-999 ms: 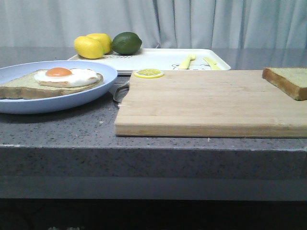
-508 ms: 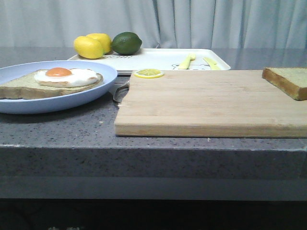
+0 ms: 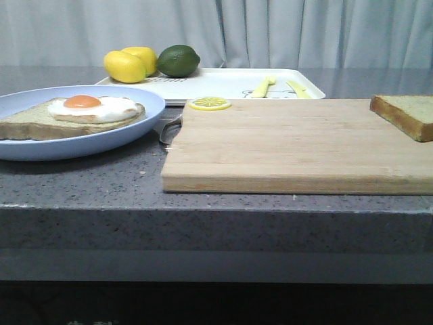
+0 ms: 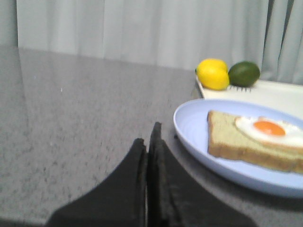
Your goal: Place bread and move sandwich to tray
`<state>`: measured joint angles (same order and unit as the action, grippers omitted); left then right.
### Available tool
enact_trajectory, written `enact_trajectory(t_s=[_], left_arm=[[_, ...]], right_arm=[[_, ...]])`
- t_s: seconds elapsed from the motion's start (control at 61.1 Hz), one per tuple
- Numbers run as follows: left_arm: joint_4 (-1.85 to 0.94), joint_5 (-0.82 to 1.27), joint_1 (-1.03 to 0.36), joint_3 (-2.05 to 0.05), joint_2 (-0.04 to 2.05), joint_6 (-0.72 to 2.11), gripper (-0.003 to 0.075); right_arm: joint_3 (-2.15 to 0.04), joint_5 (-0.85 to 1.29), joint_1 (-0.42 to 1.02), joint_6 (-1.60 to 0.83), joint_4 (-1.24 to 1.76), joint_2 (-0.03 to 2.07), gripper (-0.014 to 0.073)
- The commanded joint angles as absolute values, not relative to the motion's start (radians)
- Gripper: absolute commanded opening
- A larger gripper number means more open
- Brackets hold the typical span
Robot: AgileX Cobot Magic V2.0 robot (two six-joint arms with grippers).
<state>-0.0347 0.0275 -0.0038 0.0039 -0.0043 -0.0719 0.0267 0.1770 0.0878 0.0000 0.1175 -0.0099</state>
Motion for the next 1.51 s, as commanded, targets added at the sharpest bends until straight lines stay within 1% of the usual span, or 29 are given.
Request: enact_trajectory(t_s=[0.0, 0.033, 0.098, 0.213, 0.295, 0.36, 0.426, 0.573, 0.688, 0.753, 0.803, 0.819, 0.835, 0.852, 0.868, 0.884, 0.901, 0.917, 0.934, 0.95, 0.966, 0.999, 1.048, 1.097, 1.294, 1.491], left_arm=[[-0.044, -0.211, -0.002, 0.001, -0.025, -0.081, -0.0020], [-0.044, -0.242, -0.002, -0.010, -0.025, -0.081, -0.0020], [-0.044, -0.238, -0.002, -0.049, -0.021, -0.081, -0.0020], [0.000, -0.135, -0.002, -0.157, 0.019, -0.081, -0.0020], [0.010, -0.052, -0.002, -0.259, 0.100, -0.081, -0.0020], [0.010, 0.031, -0.002, -0.344, 0.199, -0.081, -0.0020], [0.011, 0.066, -0.004, -0.410, 0.301, -0.079, -0.0020], [0.013, 0.038, -0.004, -0.504, 0.492, -0.079, -0.0020], [0.013, 0.009, -0.004, -0.520, 0.531, -0.079, -0.0019], [0.013, -0.011, -0.004, -0.520, 0.533, -0.079, -0.0007], [0.013, -0.021, -0.004, -0.520, 0.533, -0.079, 0.0036], [0.013, -0.023, -0.004, -0.520, 0.533, -0.079, 0.0066], [0.013, -0.025, -0.004, -0.520, 0.533, -0.079, 0.0090], [0.013, -0.027, -0.004, -0.520, 0.533, -0.079, 0.0131], [0.013, -0.030, -0.004, -0.518, 0.533, -0.079, 0.0162], [0.013, -0.032, -0.004, -0.518, 0.533, -0.079, 0.0214], [0.013, -0.032, -0.004, -0.516, 0.533, -0.079, 0.0251], [0.013, -0.034, -0.004, -0.514, 0.533, -0.079, 0.0289], [0.013, -0.034, -0.004, -0.514, 0.533, -0.079, 0.0349], [0.013, -0.034, -0.004, -0.512, 0.533, -0.079, 0.0388], [0.013, -0.034, -0.004, -0.509, 0.533, -0.079, 0.0443], [0.013, -0.034, -0.004, -0.507, 0.533, -0.079, 0.0522], [0.013, -0.036, -0.004, -0.503, 0.533, -0.079, 0.0593], [0.013, -0.036, -0.004, -0.499, 0.533, -0.079, 0.0621], [0.013, -0.036, -0.004, -0.499, 0.533, -0.079, 0.0620], [0.013, -0.036, -0.004, -0.499, 0.533, -0.079, 0.0620]], right_arm=[[-0.028, 0.078, 0.084, -0.008, 0.119, -0.027, -0.0061], [-0.053, 0.080, 0.084, -0.008, 0.119, -0.027, -0.0061], [-0.109, 0.090, 0.084, -0.008, 0.119, -0.021, -0.0061], [-0.231, 0.136, 0.084, -0.008, 0.119, 0.030, -0.0061], [-0.340, 0.192, 0.084, -0.007, 0.119, 0.116, -0.0061], [-0.436, 0.259, 0.084, -0.007, 0.119, 0.211, -0.0061], [-0.498, 0.302, 0.084, -0.007, 0.119, 0.292, -0.0061], [-0.597, 0.333, 0.084, -0.007, 0.145, 0.474, -0.0061], [-0.604, 0.316, 0.084, -0.007, 0.179, 0.522, -0.0055], [-0.604, 0.316, 0.084, -0.007, 0.190, 0.532, -0.0020], [-0.604, 0.316, 0.084, -0.007, 0.191, 0.534, 0.0048], [-0.604, 0.316, 0.084, -0.007, 0.191, 0.534, 0.0071], [-0.604, 0.316, 0.084, -0.007, 0.191, 0.534, 0.0111], [-0.604, 0.316, 0.084, -0.007, 0.191, 0.534, 0.0141], [-0.604, 0.316, 0.084, -0.007, 0.191, 0.534, 0.0190], [-0.604, 0.316, 0.084, -0.007, 0.191, 0.534, 0.0225], [-0.604, 0.316, 0.084, -0.007, 0.191, 0.534, 0.0279], [-0.604, 0.316, 0.084, -0.007, 0.191, 0.534, 0.0316], [-0.603, 0.316, 0.084, -0.007, 0.191, 0.534, 0.0372], [-0.603, 0.316, 0.084, -0.007, 0.191, 0.534, 0.0408], [-0.603, 0.316, 0.084, -0.007, 0.191, 0.534, 0.0460], [-0.603, 0.315, 0.084, -0.007, 0.191, 0.537, 0.0535], [-0.603, 0.312, 0.084, -0.007, 0.191, 0.541, 0.0615], [-0.603, 0.307, 0.084, -0.007, 0.191, 0.547, 0.0662], [-0.617, 0.315, 0.084, -0.007, 0.193, 0.577, 0.0650], [-0.719, 0.403, 0.071, -0.007, 0.189, 0.702, 0.0650]])
